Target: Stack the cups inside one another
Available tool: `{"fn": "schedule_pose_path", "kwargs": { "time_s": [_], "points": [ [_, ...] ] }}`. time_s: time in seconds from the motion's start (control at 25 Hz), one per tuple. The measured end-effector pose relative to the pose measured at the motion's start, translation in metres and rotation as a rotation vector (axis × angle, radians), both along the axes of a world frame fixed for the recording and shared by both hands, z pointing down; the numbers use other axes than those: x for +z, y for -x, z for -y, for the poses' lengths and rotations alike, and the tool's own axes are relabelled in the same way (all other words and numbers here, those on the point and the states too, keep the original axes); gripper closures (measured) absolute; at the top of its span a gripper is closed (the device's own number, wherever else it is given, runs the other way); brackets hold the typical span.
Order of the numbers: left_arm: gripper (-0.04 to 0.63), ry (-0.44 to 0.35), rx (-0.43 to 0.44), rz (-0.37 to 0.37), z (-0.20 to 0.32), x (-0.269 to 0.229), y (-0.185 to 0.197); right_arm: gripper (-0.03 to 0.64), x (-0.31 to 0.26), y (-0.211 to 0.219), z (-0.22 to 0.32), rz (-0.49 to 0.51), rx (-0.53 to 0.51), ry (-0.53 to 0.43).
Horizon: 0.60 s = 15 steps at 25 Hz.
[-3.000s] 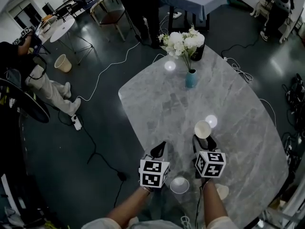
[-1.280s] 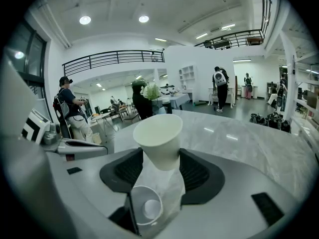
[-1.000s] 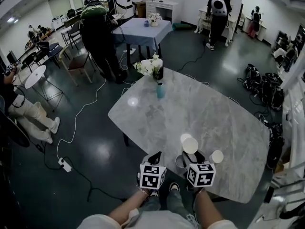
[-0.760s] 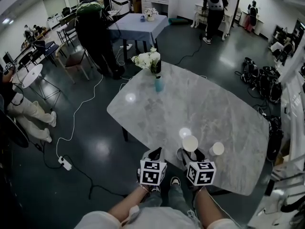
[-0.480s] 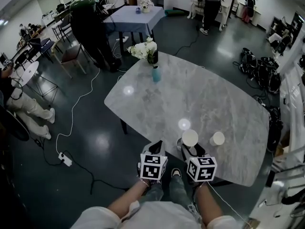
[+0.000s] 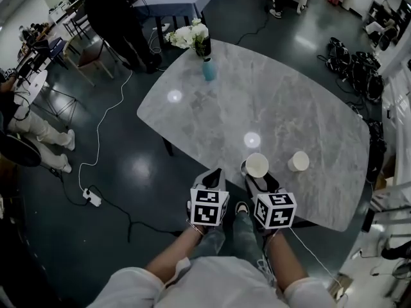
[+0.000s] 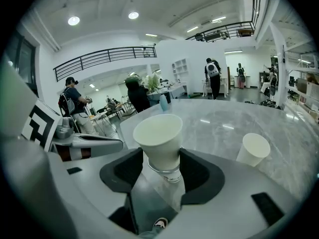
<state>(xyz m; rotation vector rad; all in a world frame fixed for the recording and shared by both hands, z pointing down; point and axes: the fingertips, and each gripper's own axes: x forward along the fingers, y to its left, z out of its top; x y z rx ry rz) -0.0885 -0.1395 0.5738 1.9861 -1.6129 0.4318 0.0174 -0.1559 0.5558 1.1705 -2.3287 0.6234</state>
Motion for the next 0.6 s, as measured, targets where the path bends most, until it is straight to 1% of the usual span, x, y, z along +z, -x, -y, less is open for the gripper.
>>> {"fn": "schedule_pose_path", "kwargs": {
  "time_s": [0.32,0.6],
  "points": [
    [0.600,0.014,-0.011,0.001,0.002,0.006,0.002,0.402,0.009,0.002,0.001,-0.010,-0.025,0.012],
    [0.600,0.013,-0.012,-0.002,0.008,0.006,0.002,0.396,0.014,-0.001,0.002,-0.011,-0.020,0.024]
  ]
}}
